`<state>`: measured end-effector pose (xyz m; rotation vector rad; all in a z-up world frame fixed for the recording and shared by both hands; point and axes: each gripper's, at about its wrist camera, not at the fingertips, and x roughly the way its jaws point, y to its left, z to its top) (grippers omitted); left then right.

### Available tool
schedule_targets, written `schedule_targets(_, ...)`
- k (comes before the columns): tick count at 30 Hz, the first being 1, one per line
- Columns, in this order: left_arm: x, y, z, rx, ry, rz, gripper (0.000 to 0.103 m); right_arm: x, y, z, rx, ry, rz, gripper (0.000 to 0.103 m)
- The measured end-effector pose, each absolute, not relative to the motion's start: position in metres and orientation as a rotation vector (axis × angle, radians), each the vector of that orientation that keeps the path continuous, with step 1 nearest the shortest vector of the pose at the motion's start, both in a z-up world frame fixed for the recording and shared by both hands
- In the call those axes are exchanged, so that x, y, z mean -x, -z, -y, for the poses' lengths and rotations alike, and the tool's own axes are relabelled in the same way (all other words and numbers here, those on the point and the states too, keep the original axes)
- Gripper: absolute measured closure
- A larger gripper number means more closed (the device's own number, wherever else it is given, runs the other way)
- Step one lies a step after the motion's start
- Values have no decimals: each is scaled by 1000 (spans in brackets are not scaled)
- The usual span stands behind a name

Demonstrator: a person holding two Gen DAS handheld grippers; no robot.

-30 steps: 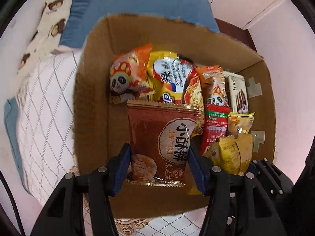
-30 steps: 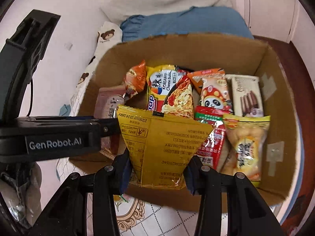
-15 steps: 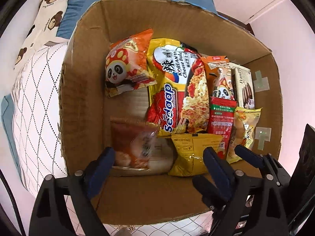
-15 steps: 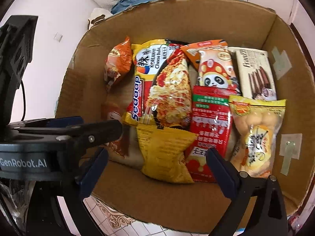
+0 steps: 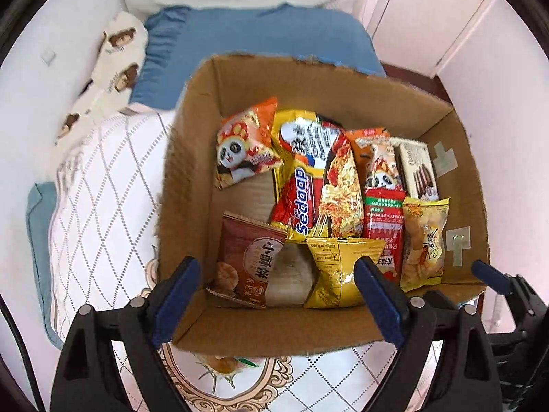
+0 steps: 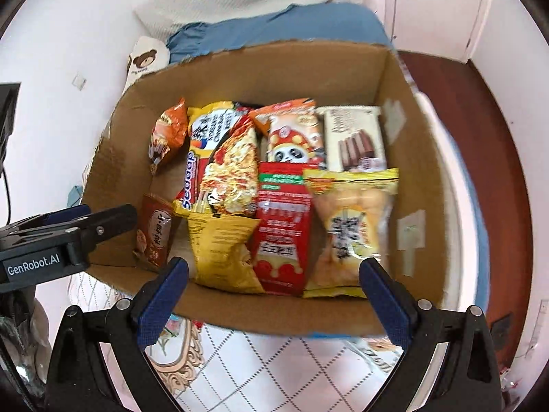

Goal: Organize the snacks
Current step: 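Carry both packs into the box, lower them and open both tools, then grasp the candy ball bag with left tool while right tool grasps oat cookie pack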

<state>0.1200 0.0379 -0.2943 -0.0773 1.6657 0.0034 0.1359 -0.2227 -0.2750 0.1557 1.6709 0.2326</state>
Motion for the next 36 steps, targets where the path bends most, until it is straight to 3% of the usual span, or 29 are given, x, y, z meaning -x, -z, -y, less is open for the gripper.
schedule_targets(25, -29, 154, -19, 55, 30, -1265, 11, -72, 114, 253, -58, -182, -1295, 2)
schedule_targets(34, -6, 160, -36, 141, -44, -1291, 11, -49, 107, 271, -155, -204, -1326, 2)
schedule_targets(35, -3, 167, -38, 145, -56, -1307, 11, -48, 118, 276, -158, -190, -1349, 6)
schedule_targets(36, 0, 179, -42, 150, -73, -1342, 11, -47, 127, 282, -165, -180, -1375, 16)
